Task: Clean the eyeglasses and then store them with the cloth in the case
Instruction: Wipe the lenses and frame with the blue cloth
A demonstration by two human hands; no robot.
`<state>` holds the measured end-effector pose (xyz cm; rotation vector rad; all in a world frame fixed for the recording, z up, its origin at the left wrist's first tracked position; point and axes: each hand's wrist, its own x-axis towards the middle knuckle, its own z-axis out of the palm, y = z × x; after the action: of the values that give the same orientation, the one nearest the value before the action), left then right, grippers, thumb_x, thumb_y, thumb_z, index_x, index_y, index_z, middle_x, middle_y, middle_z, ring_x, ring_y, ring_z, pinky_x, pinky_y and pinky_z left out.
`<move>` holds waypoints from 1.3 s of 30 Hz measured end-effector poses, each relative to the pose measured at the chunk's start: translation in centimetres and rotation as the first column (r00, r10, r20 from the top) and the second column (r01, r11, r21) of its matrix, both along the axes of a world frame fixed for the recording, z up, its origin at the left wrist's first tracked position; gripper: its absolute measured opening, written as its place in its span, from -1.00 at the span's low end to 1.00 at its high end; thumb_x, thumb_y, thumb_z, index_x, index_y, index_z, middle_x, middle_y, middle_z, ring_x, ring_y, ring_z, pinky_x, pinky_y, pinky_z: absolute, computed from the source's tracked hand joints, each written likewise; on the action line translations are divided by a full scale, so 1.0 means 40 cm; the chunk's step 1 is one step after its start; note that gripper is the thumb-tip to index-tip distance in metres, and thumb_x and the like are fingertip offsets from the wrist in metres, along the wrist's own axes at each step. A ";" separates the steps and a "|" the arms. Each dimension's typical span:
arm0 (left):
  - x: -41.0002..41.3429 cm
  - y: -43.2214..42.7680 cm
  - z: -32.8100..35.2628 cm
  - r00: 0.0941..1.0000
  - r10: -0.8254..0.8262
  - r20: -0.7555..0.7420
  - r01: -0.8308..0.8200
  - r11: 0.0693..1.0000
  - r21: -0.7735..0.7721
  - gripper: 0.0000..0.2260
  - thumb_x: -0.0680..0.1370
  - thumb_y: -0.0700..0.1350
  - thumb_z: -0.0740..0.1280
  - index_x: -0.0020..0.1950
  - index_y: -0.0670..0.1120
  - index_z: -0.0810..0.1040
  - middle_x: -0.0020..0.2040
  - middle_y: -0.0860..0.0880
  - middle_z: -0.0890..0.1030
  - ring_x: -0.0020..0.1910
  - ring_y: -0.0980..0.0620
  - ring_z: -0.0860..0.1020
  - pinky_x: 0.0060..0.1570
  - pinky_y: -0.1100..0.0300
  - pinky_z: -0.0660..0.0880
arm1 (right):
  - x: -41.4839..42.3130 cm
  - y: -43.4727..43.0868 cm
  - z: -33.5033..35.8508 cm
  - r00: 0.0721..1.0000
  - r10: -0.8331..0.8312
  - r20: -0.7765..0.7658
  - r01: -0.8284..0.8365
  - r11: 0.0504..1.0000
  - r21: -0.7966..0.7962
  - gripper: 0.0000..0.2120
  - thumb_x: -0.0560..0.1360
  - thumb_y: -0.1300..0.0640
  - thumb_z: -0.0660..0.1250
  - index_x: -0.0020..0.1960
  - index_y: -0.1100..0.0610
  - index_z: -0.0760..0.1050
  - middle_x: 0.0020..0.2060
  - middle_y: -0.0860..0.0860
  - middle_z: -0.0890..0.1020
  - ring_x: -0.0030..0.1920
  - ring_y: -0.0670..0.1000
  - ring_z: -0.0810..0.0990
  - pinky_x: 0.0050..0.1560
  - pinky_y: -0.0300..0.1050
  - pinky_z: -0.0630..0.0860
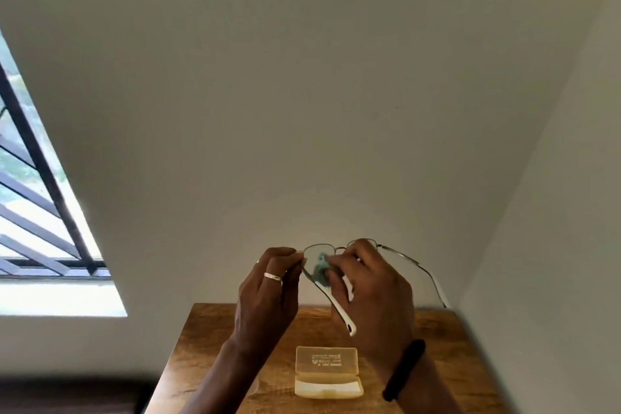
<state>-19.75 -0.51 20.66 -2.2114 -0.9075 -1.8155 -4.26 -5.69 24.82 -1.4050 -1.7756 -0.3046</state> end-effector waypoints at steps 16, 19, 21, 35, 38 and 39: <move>0.015 -0.026 0.031 0.995 -0.059 0.084 0.061 0.998 -0.014 -0.89 0.66 -0.14 0.20 0.07 -0.15 0.49 -0.10 -0.15 0.64 -0.13 0.15 0.57 -0.11 0.46 0.49 | -0.040 -0.005 0.068 0.993 -0.013 -0.116 0.027 0.992 0.121 -0.83 0.38 0.16 0.54 -0.05 0.10 0.63 -0.13 -0.03 0.59 -0.28 -0.12 0.56 -0.35 -0.33 0.52; 0.012 -0.026 0.038 0.994 -0.044 0.101 0.043 0.999 0.004 -0.93 0.62 -0.20 0.23 0.05 -0.16 0.49 -0.11 -0.15 0.63 -0.11 0.18 0.56 -0.08 0.48 0.49 | -0.054 -0.010 0.058 0.994 0.051 -0.100 -0.039 0.992 0.122 -0.81 0.40 0.15 0.53 0.00 0.11 0.65 -0.13 -0.03 0.59 -0.26 -0.20 0.48 -0.30 -0.42 0.46; 0.003 -0.026 0.036 0.994 -0.024 0.104 0.023 1.000 0.006 -0.93 0.58 -0.25 0.26 0.04 -0.17 0.49 -0.11 -0.16 0.63 -0.09 0.18 0.55 -0.05 0.50 0.48 | -0.052 -0.018 0.047 0.995 0.070 -0.067 -0.064 0.994 0.083 -0.77 0.38 0.15 0.54 0.02 0.10 0.66 -0.12 -0.05 0.59 -0.24 -0.22 0.47 -0.25 -0.49 0.42; -0.013 -0.032 0.033 0.989 -0.008 0.145 0.011 1.000 -0.020 -0.79 0.48 -0.40 0.36 0.05 -0.19 0.51 -0.09 -0.15 0.62 -0.11 0.14 0.58 -0.22 0.29 0.58 | -0.079 -0.033 0.030 0.996 0.082 -0.046 -0.078 0.993 0.086 -0.81 0.41 0.16 0.51 0.01 0.11 0.63 -0.07 -0.02 0.59 -0.26 -0.14 0.58 -0.29 -0.40 0.51; -0.031 -0.032 0.030 0.991 0.025 0.135 -0.019 0.999 -0.046 -0.86 0.51 -0.38 0.34 0.03 -0.22 0.54 -0.11 -0.12 0.62 -0.13 0.14 0.58 -0.15 0.36 0.55 | -0.054 -0.060 -0.007 0.994 0.089 -0.070 -0.083 0.992 0.092 -0.83 0.43 0.14 0.49 0.01 0.09 0.64 -0.08 -0.06 0.59 -0.23 -0.18 0.57 -0.30 -0.42 0.53; -0.037 -0.033 0.027 0.991 0.031 0.130 -0.024 0.998 -0.057 -0.89 0.53 -0.36 0.31 0.03 -0.23 0.54 -0.11 -0.12 0.62 -0.14 0.14 0.58 -0.13 0.40 0.54 | -0.037 -0.069 -0.018 0.991 0.078 -0.113 -0.062 0.988 0.139 -0.86 0.45 0.16 0.48 0.01 0.10 0.65 -0.09 -0.05 0.60 -0.22 -0.18 0.56 -0.31 -0.40 0.53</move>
<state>-21.21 -1.84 21.72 -2.1210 -1.0194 -1.9655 -5.73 -8.44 24.08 -1.2374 -1.6720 -0.2929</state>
